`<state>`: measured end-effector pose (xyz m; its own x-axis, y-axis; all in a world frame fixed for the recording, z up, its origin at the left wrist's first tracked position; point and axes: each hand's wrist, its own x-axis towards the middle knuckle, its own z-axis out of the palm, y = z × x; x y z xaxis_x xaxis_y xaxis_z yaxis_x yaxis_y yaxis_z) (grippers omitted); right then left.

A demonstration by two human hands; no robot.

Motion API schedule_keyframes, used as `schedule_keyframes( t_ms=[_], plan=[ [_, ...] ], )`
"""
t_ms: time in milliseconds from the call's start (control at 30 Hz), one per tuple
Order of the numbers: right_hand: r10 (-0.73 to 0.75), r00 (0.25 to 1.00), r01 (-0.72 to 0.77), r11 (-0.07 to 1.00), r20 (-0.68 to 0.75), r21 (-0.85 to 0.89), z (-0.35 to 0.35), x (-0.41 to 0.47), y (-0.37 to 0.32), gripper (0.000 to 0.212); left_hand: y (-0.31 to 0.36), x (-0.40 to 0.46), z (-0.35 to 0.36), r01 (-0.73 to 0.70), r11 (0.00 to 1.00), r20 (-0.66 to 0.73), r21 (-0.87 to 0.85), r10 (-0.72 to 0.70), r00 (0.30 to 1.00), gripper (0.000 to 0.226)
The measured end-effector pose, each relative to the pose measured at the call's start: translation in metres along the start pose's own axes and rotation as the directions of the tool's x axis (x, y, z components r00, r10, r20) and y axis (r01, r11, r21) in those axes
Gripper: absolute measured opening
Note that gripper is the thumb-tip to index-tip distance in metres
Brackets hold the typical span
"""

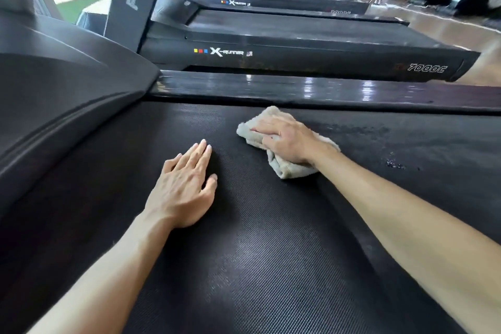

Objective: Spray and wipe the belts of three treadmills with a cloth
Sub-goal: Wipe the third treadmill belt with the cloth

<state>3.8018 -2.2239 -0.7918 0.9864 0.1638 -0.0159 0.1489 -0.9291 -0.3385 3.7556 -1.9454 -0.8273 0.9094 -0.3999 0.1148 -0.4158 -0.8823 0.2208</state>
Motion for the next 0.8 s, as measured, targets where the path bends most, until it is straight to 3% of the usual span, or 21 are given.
schedule_keyframes(
  t_ms=[67, 167, 267, 367, 433, 533, 633, 700, 800],
  plan=[
    [-0.086, 0.996, 0.086, 0.996, -0.020, 0.024, -0.002, -0.029, 0.025, 0.045, 0.000, 0.001, 0.001, -0.008, 1.000, 0.008, 0.017, 0.008, 1.000, 0.091],
    [0.122, 0.982, -0.117, 0.992, -0.147, 0.037, -0.011, -0.021, 0.053, 0.035, 0.000, 0.002, 0.002, -0.002, 1.000, -0.009, 0.030, 0.002, 1.000, 0.092],
    [0.208, 0.956, -0.218, 0.976, -0.208, -0.023, -0.011, 0.018, 0.037, 0.050, 0.000, 0.001, 0.001, 0.003, 0.999, 0.012, 0.037, -0.003, 1.000, 0.092],
    [0.137, 0.972, -0.140, 0.990, -0.193, -0.004, -0.006, 0.031, 0.006, 0.047, -0.001, 0.002, 0.001, 0.004, 0.999, 0.008, 0.032, -0.005, 1.000, 0.092],
    [0.031, 0.996, -0.031, 0.999, -0.088, -0.007, -0.008, 0.005, 0.000, 0.047, 0.000, 0.002, 0.001, 0.005, 0.999, 0.013, 0.036, -0.005, 1.000, 0.092],
    [-0.092, 0.993, 0.093, 0.996, -0.069, 0.014, -0.011, -0.030, 0.029, 0.046, -0.002, 0.004, 0.001, 0.007, 0.999, 0.007, 0.034, -0.007, 1.000, 0.092],
    [0.153, 0.980, -0.155, 0.988, -0.130, -0.004, -0.015, -0.014, 0.069, 0.037, -0.001, 0.004, 0.002, 0.007, 0.999, 0.005, 0.050, -0.007, 1.000, 0.093],
    [0.256, 0.944, -0.265, 0.964, -0.209, -0.017, -0.014, 0.007, 0.065, 0.052, -0.002, 0.004, 0.002, 0.008, 0.999, 0.007, 0.048, -0.008, 1.000, 0.092],
    [0.192, 0.960, -0.201, 0.979, -0.206, -0.028, 0.005, 0.037, 0.030, 0.055, -0.003, 0.006, 0.001, 0.007, 0.998, 0.017, 0.057, -0.008, 1.000, 0.091]
  ],
)
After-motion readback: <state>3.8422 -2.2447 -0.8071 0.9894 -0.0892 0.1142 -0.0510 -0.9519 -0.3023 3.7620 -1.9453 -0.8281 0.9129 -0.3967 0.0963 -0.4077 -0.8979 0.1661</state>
